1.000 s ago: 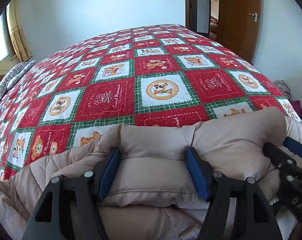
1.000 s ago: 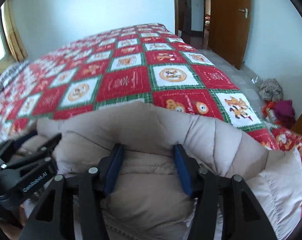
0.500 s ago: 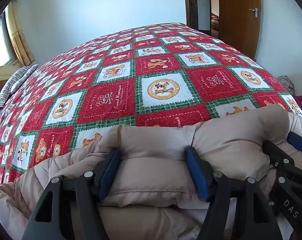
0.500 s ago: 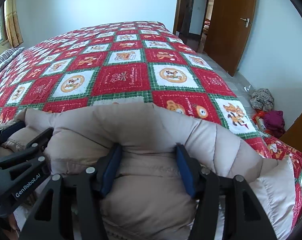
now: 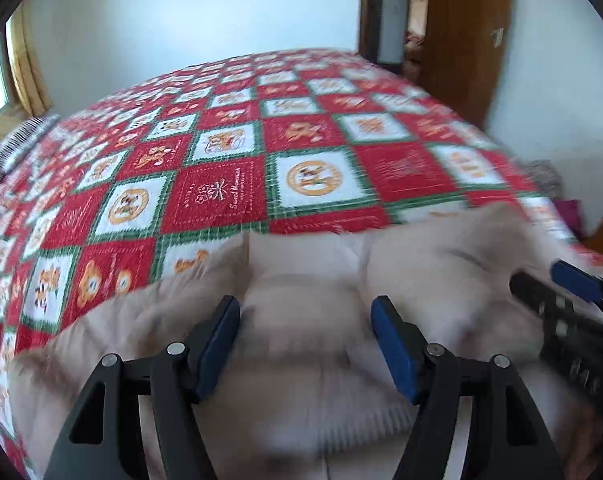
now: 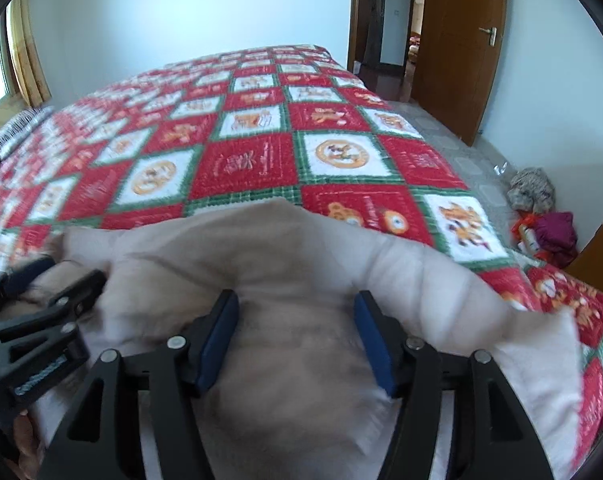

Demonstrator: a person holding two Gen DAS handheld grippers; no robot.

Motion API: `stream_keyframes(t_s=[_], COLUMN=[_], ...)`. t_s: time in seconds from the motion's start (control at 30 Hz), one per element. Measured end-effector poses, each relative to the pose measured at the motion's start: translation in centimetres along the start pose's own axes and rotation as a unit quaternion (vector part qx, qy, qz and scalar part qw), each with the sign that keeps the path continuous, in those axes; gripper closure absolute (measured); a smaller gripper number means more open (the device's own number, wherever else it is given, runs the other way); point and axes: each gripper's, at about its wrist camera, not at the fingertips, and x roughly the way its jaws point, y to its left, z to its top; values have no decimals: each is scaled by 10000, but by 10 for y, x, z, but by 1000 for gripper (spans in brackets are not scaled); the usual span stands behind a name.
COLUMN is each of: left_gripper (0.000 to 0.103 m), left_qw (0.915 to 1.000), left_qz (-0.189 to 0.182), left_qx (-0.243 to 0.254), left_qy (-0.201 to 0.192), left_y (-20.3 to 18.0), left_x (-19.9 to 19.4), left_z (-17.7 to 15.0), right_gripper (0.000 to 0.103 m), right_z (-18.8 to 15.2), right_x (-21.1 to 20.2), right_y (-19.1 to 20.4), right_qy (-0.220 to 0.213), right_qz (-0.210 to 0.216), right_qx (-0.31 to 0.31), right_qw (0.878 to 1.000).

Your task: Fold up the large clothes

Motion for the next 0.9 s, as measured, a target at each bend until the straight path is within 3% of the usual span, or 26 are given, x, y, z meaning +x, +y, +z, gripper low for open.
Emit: stream_keyframes(t_s=[0.17,0.27,0.33,0.43,0.5,0.7,0.9], left_gripper=[34,31,22,22,22,22,22], left_qw=[9974,9924,9895,9879,9875,9920,9934], left_qz=[-580,-980,-1143,-1302,-1358,-874,-743], left_qx=[95,233,232,-14,-265,-621,-603], left_qy=[-405,-709,-856,-844,-758,-669,-628], left_y=[25,45,63,95,115,150,153], left_x=[-103,-175,-219,-264,-282,-323,-332], left_z=[-46,-90,-123,-165,-191,-263,-293], right_gripper=[27,17,12,10,10,10,10], right_z=[-30,-60,-83,-124,-145,-214,-260], right_x=[-120,-191,-235,-289,-309,-342,-344], right_y=[-27,-43,-55,-78,-87,-105,-126], right_qy=[-715,-1073,-1239,-1277,-1192,-710,-403], right_qz=[494,547,582,541,450,185,233], right_qx=[-132,-287,-292,-233,-172,13,473], right_qw=[9961,9923,9902,9901,9917,9973,9978])
